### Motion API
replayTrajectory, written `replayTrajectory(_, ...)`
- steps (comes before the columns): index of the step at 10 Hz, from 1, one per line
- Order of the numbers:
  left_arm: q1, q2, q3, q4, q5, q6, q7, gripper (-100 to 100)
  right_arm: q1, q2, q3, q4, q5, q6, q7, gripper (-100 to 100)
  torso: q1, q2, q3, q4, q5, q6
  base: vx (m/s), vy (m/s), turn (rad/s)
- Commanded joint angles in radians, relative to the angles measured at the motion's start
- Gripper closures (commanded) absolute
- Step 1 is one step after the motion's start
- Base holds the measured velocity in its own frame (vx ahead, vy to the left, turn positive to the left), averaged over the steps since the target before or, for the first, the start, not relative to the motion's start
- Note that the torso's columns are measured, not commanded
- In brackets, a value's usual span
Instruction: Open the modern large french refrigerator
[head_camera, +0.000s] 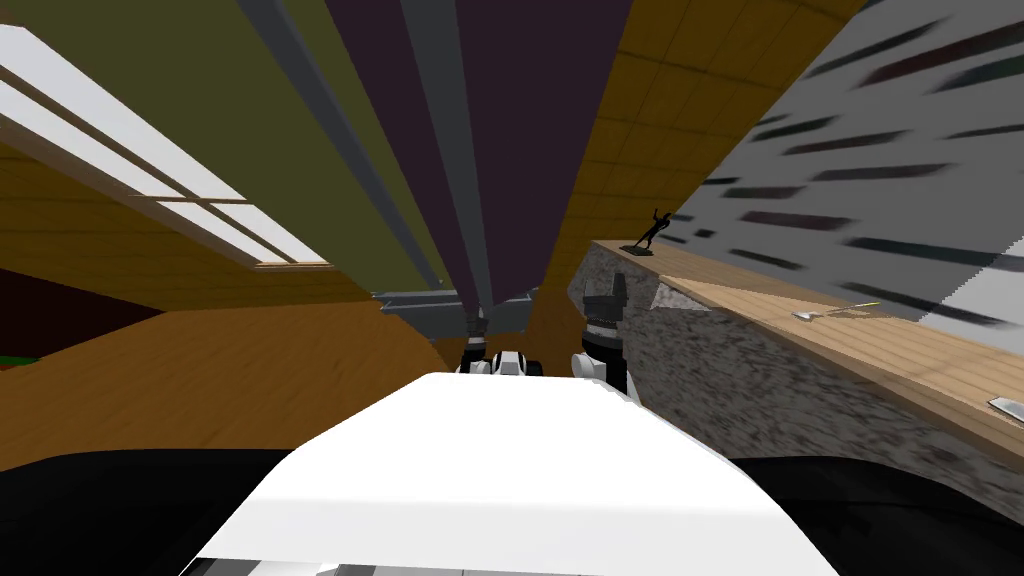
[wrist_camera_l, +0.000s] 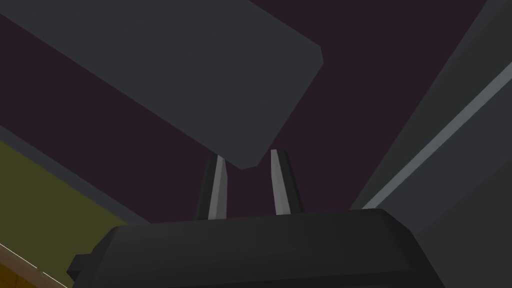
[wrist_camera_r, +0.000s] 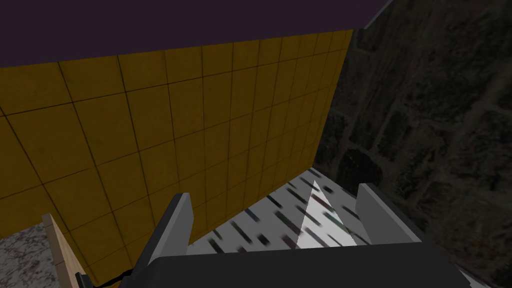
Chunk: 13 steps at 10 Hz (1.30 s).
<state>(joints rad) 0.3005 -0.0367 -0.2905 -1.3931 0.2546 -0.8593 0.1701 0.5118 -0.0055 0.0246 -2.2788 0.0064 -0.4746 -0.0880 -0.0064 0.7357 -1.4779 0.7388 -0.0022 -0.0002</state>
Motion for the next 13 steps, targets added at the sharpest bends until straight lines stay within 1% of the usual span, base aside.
replayTrajectory(1,0.024,-0.005,0.023,-0.030,0.027,-0.015,-0.028,100,0.000,0.000,0.000,0.000,0.000,0.000,0.000,0,-0.002,0.001,0.001,0.001,0.000,0.003,-0.027,-0.291,0.175)
replayTrajectory(5,0.064,-0.008,0.058,-0.074,0.070,-0.036,-0.067,100,0.000,0.000,0.000,0.000,0.000,0.000,0.000,0,-0.005,-0.003,-0.002,0.003,-0.002,0.009,-0.040,-0.306,0.162)
replayTrajectory(6,0.064,-0.008,0.058,-0.074,0.070,-0.036,-0.067,100,0.000,0.000,0.000,0.000,0.000,0.000,0.000,0,-0.004,-0.001,-0.001,0.003,-0.002,0.008,-0.067,-0.216,0.069)
replayTrajectory(7,0.074,-0.009,0.067,-0.085,0.081,-0.041,-0.077,100,0.000,0.000,0.000,0.000,0.000,0.000,0.000,0,-0.001,-0.002,-0.001,0.004,-0.001,0.011,-0.058,-0.231,0.067)
replayTrajectory(8,0.084,-0.010,0.076,-0.096,0.092,-0.046,-0.087,100,0.000,0.000,0.000,0.000,0.000,0.000,0.000,0,-0.003,-0.003,-0.002,0.003,-0.001,0.009,-0.047,-0.269,0.134)
replayTrajectory(9,0.085,-0.007,0.077,-0.071,0.089,-0.047,-0.078,100,0.000,0.000,0.000,0.000,0.000,0.000,0.000,0,-0.005,-0.002,-0.002,0.004,-0.003,0.007,-0.033,-0.120,0.074)
replayTrajectory(10,0.106,-0.007,0.086,-0.080,0.104,-0.057,-0.090,100,0.000,0.000,0.000,0.000,0.000,0.000,0.000,0,0.005,-0.003,-0.002,0.003,0.000,0.007,0.015,-0.134,0.086)
replayTrajectory(11,0.120,-0.007,0.093,-0.092,0.117,-0.067,-0.099,100,0.000,0.000,0.000,0.000,0.000,0.000,0.000,0,0.006,-0.004,-0.003,0.001,0.001,0.003,0.030,-0.245,0.180)
replayTrajectory(13,0.148,-0.008,0.106,-0.116,0.143,-0.085,-0.117,100,0.000,0.000,0.000,0.000,0.000,0.000,0.000,0,-0.004,-0.001,0.000,-0.001,0.000,0.004,0.043,-0.322,0.154)
